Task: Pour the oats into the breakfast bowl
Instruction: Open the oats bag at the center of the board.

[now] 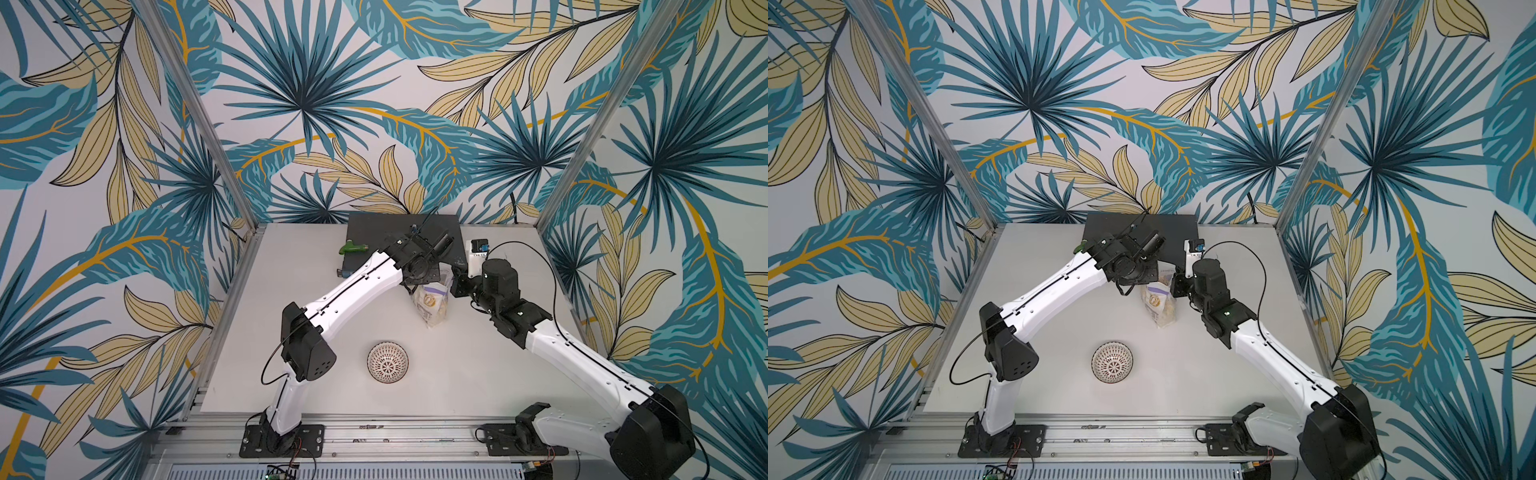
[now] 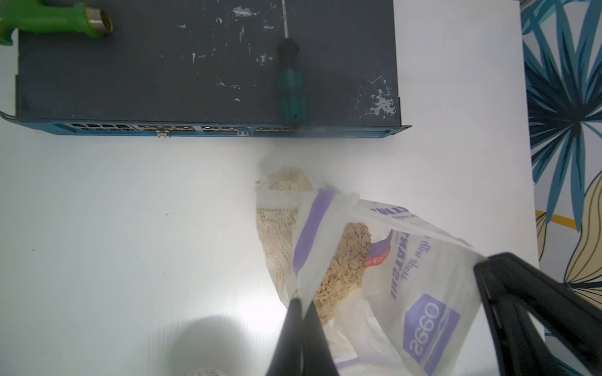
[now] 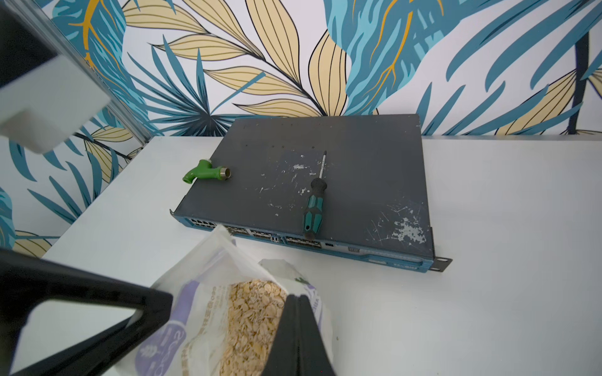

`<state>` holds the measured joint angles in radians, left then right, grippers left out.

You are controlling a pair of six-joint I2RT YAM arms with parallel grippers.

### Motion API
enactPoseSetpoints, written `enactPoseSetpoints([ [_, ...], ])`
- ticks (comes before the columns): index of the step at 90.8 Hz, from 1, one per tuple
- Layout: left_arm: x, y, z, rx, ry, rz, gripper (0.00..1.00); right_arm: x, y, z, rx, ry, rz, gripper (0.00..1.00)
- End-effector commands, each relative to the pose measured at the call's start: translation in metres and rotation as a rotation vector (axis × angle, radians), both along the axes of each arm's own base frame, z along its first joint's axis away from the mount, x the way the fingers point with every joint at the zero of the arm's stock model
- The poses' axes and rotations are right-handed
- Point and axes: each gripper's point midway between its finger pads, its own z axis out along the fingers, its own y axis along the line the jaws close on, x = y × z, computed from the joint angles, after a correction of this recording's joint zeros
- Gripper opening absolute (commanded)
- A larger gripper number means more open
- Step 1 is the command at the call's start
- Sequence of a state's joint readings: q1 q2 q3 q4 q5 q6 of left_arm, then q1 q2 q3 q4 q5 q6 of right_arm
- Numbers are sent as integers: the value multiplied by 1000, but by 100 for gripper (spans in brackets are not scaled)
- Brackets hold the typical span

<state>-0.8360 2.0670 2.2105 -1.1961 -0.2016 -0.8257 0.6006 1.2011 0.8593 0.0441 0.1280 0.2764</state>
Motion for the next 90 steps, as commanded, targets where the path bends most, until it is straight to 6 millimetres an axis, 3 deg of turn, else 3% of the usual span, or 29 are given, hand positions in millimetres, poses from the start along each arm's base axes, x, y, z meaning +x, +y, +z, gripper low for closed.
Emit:
enactPoseSetpoints([
  [1,12,12,26,-15,-71,44,0,4,-6,26,59,-119,-12,12],
  [7,13,10,22,-20,-57,48,0,-5,-3,26,80,-129,30,22],
  [10,13,10,20,-21,-50,47,0,-12,-1,28,98,-143,61,32],
  [20,11,4,17,-42,-30,35,0,-35,-7,28,142,-180,98,90],
  [23,11,4,16,-47,-25,35,0,-40,-12,24,158,-178,92,98],
  [36,11,-3,13,-66,-14,19,0,-67,-15,-8,210,-166,136,100],
  [58,8,-8,4,-71,17,6,0,-94,-14,-64,251,-143,134,100],
  [72,9,-14,1,-91,30,-7,0,-113,1,-95,221,-135,171,100],
  [90,7,-13,1,-86,35,-8,0,-109,-8,-139,65,-144,107,100],
])
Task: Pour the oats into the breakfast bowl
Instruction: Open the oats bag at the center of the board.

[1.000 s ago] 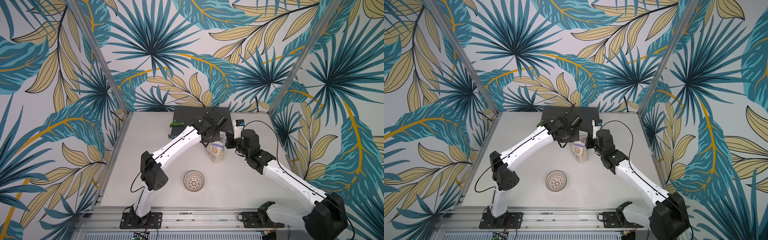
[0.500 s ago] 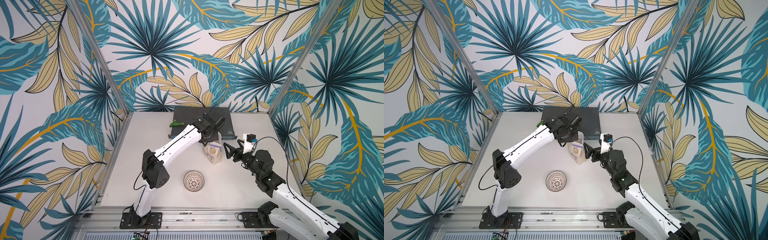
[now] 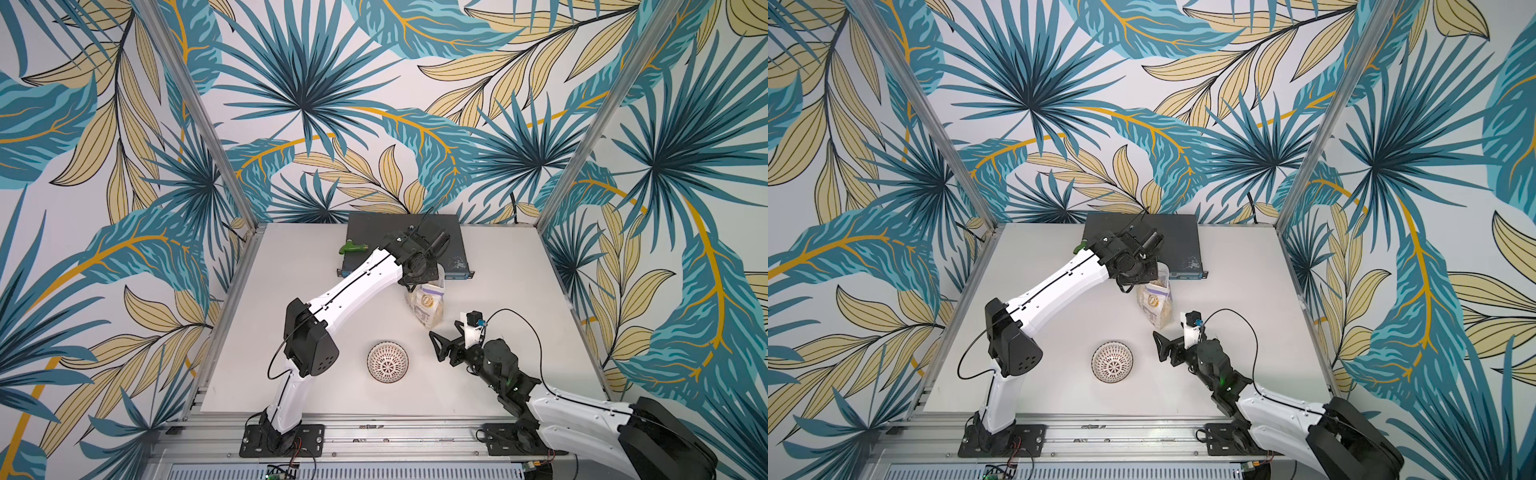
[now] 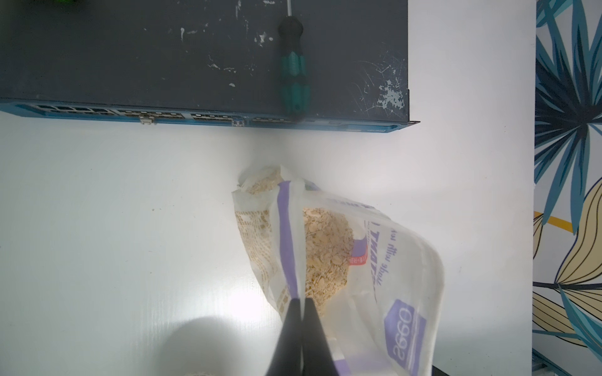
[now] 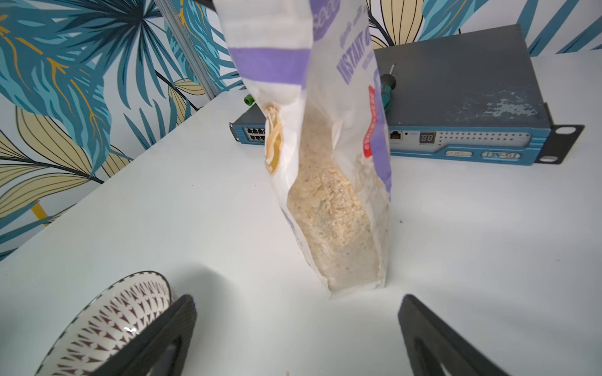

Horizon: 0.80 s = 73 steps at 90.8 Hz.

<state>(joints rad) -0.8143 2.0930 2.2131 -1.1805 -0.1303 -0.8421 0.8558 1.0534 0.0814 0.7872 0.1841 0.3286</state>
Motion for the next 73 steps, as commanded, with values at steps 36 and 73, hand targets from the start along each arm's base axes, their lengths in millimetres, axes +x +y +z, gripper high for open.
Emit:
enactPoseSetpoints([
  [36,-1,-3,14,-32,-12,-10,0,29,4,-21,-141,-179,-80,100],
  [73,-9,-3,8,-43,38,-6,0,44,20,-31,-209,-300,-37,100],
])
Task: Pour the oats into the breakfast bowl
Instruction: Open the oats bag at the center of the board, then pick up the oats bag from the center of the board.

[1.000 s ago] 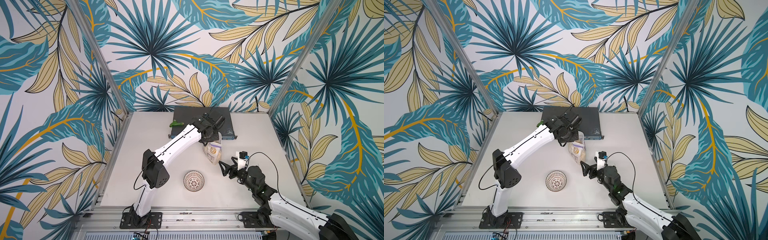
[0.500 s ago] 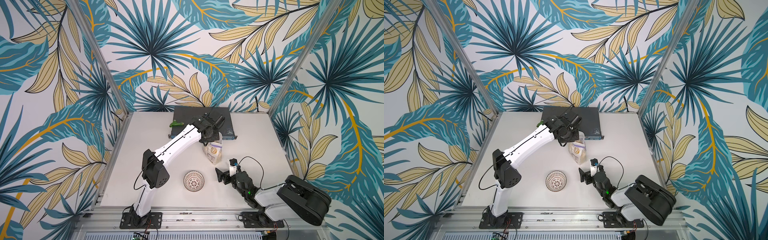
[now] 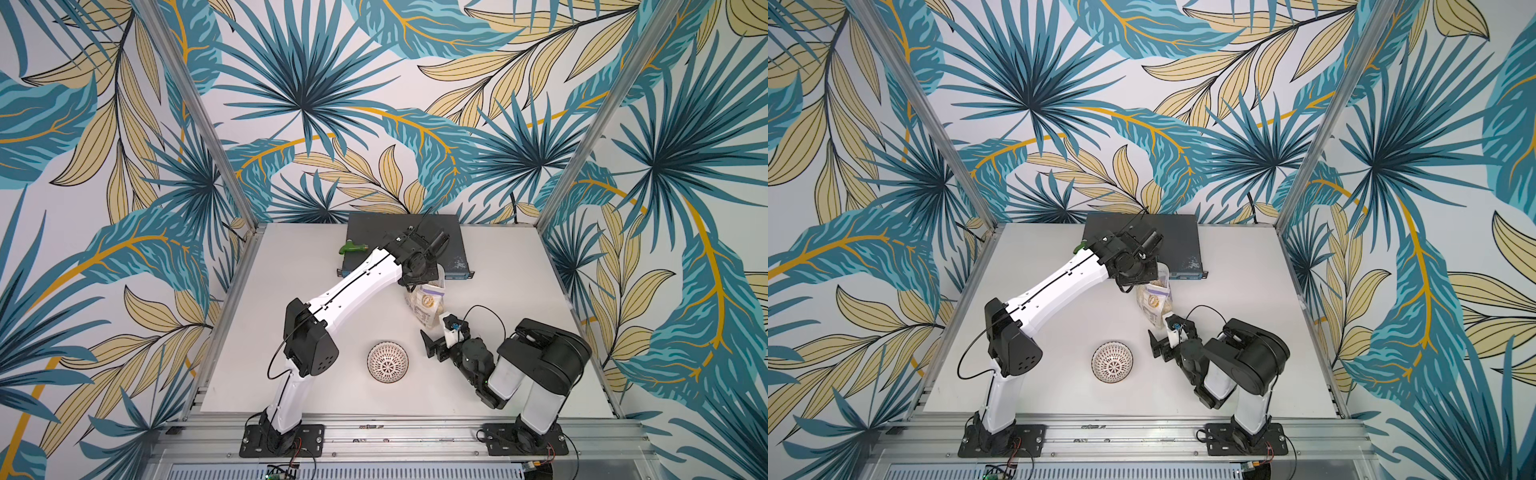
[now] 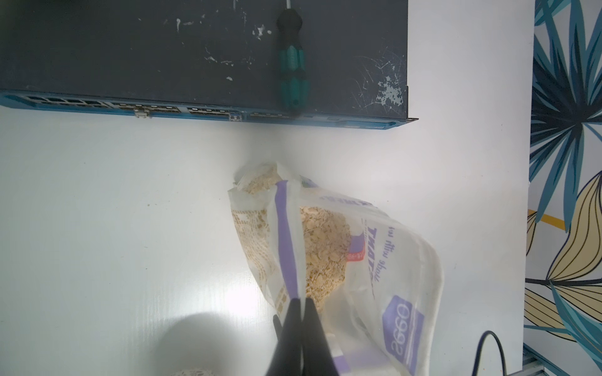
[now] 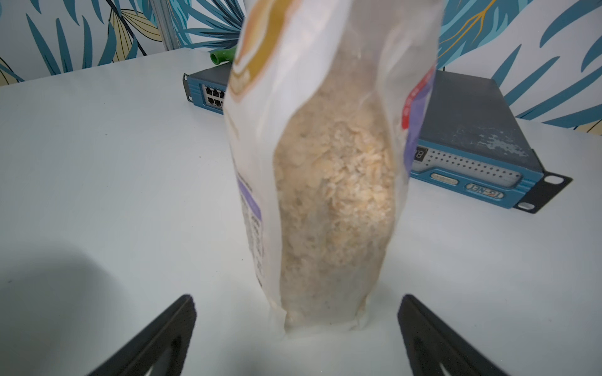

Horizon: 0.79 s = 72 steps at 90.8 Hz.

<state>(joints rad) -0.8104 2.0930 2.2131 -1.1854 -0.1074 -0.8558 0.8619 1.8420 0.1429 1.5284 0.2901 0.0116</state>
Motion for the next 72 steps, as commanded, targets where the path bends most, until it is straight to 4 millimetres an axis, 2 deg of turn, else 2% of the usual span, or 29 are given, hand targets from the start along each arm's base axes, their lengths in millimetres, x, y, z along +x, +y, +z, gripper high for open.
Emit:
enactPoseSetpoints([
  [1,-7,-2,8,-26,17,-11,0,8,2,22,49,-97,-2,100],
  [18,-10,-1,5,-20,29,-17,0,20,0,19,56,-94,-9,100],
  [26,-10,-2,5,-23,28,-17,0,20,8,17,66,-88,27,100],
  [29,-10,-2,5,-25,28,-17,0,26,4,16,68,-86,14,100],
  [53,-11,-3,4,-30,35,-23,0,39,11,11,90,-95,19,100],
  [72,-14,-6,2,-45,54,-29,0,51,17,17,142,-103,22,100],
])
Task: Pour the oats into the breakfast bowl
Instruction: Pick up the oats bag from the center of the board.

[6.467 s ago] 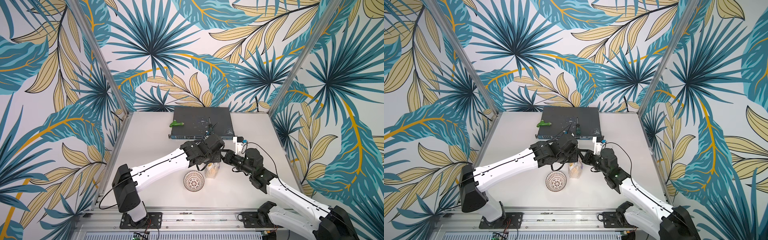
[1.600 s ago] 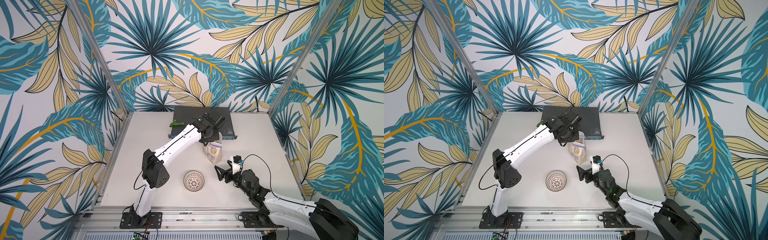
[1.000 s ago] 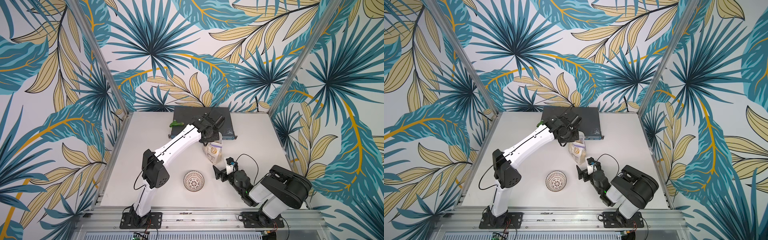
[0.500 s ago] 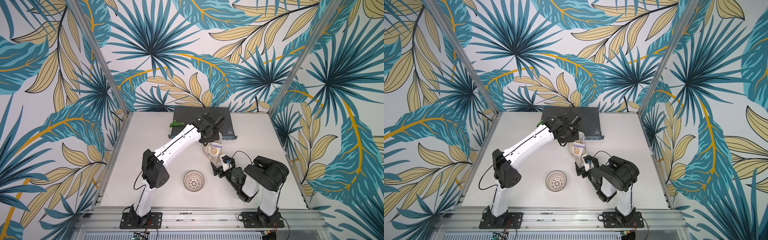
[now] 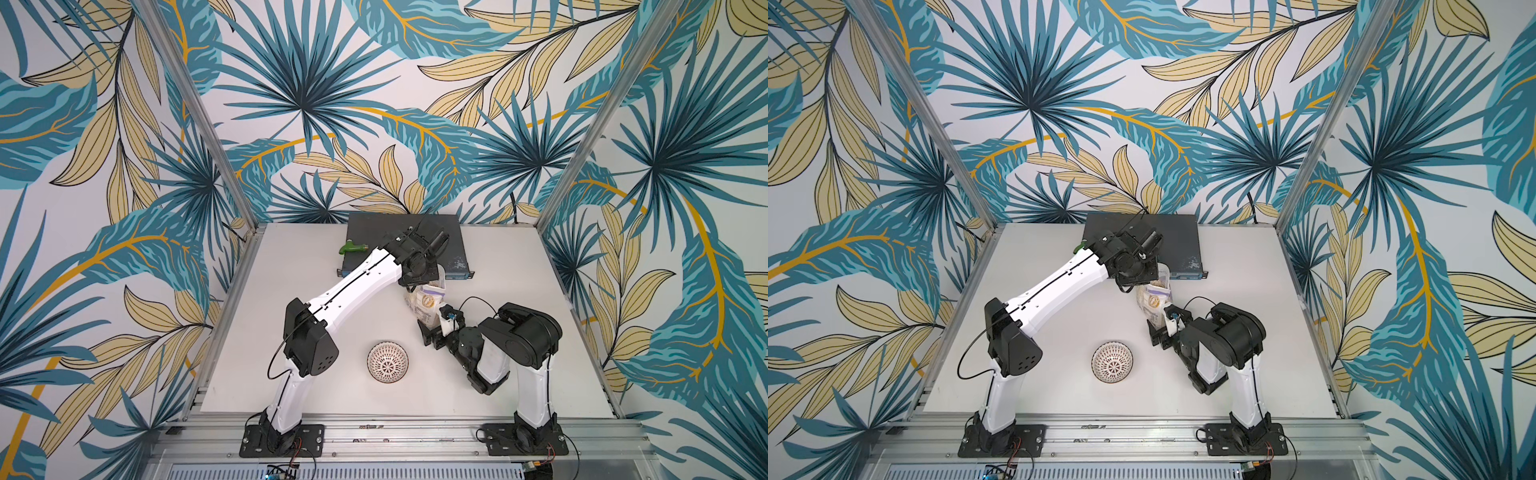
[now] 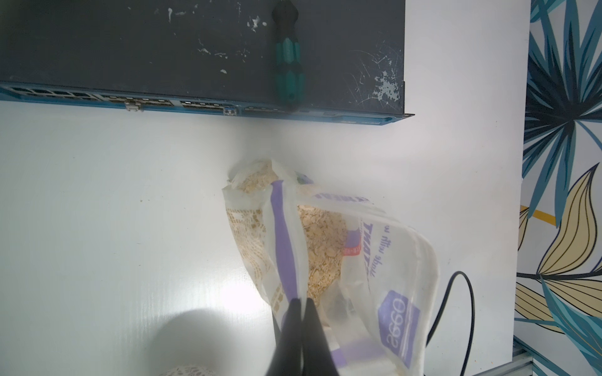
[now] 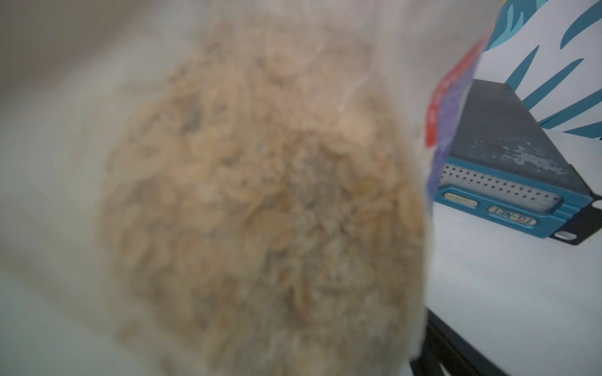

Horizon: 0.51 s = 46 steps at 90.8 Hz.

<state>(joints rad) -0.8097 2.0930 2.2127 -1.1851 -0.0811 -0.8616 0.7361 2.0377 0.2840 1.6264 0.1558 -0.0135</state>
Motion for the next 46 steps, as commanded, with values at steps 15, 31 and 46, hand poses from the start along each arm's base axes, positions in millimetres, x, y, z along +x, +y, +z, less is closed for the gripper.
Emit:
enactPoseSetpoints([
  [15,-12,-3,0,-29,39,-20,0,15,19,24,131,-79,51,100],
  [31,-13,-3,-2,-31,48,-19,0,23,20,21,144,-79,35,100],
  [46,-13,-2,3,-33,37,-17,0,27,12,33,200,-105,-10,85],
])
